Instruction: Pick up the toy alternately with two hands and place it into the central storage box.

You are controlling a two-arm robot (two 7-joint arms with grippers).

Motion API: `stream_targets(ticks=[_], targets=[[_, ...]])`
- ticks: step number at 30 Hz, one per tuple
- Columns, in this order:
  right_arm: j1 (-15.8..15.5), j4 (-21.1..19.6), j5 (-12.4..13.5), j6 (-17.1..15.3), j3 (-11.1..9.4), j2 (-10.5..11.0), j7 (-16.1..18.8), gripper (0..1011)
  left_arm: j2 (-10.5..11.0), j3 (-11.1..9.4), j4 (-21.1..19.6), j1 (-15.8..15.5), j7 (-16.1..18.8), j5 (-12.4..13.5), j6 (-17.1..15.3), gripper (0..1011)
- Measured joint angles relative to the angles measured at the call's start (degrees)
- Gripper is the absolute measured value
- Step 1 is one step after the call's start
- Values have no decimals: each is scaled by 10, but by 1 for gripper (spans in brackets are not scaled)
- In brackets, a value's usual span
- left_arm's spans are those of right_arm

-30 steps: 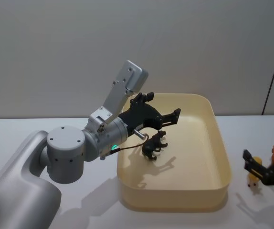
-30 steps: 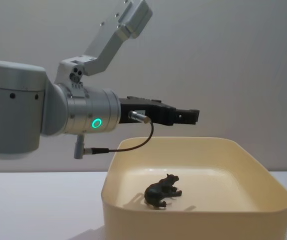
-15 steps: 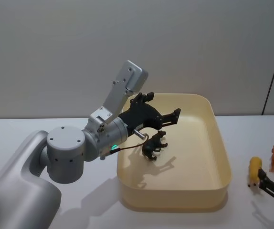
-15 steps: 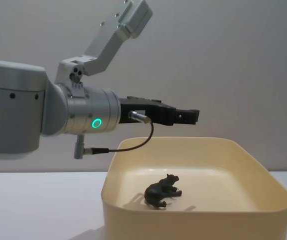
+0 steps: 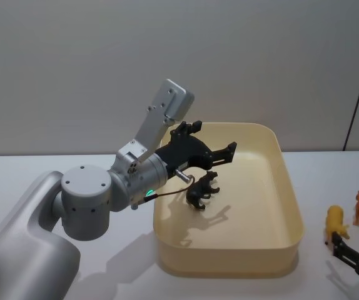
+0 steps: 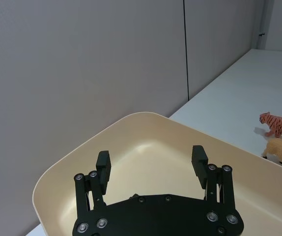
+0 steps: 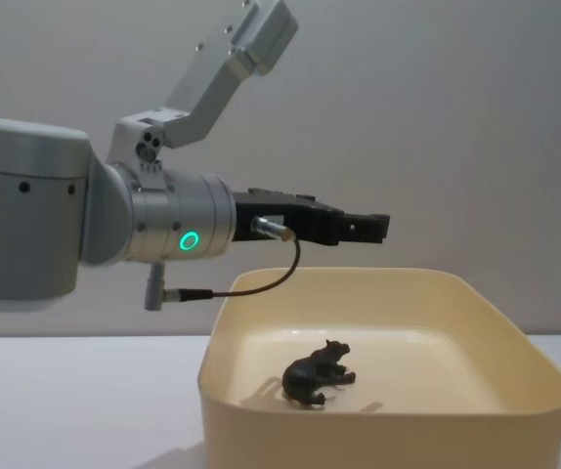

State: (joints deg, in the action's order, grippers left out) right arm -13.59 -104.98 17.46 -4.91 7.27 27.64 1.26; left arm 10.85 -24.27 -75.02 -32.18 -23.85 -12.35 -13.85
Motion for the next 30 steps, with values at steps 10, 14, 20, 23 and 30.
stream_targets(ticks=[10, 14, 20, 23, 30], targets=[[34, 36, -23, -12, 10, -24, 10, 1001, 0, 0, 0, 0, 0, 0, 0, 1001], [53, 53, -35, -16, 16, -37, 13, 1001, 0, 0, 0, 0, 0, 0, 0, 1001], [75, 74, -51, -20, 23, -52, 16, 1001, 0, 0, 0, 0, 0, 0, 0, 1001], [87, 86, -61, -23, 27, -61, 17, 1001, 0, 0, 0, 0, 0, 0, 0, 1001], [107, 105, -78, -29, 33, -75, 18, 950, 0, 0, 0, 0, 0, 0, 0, 1001]])
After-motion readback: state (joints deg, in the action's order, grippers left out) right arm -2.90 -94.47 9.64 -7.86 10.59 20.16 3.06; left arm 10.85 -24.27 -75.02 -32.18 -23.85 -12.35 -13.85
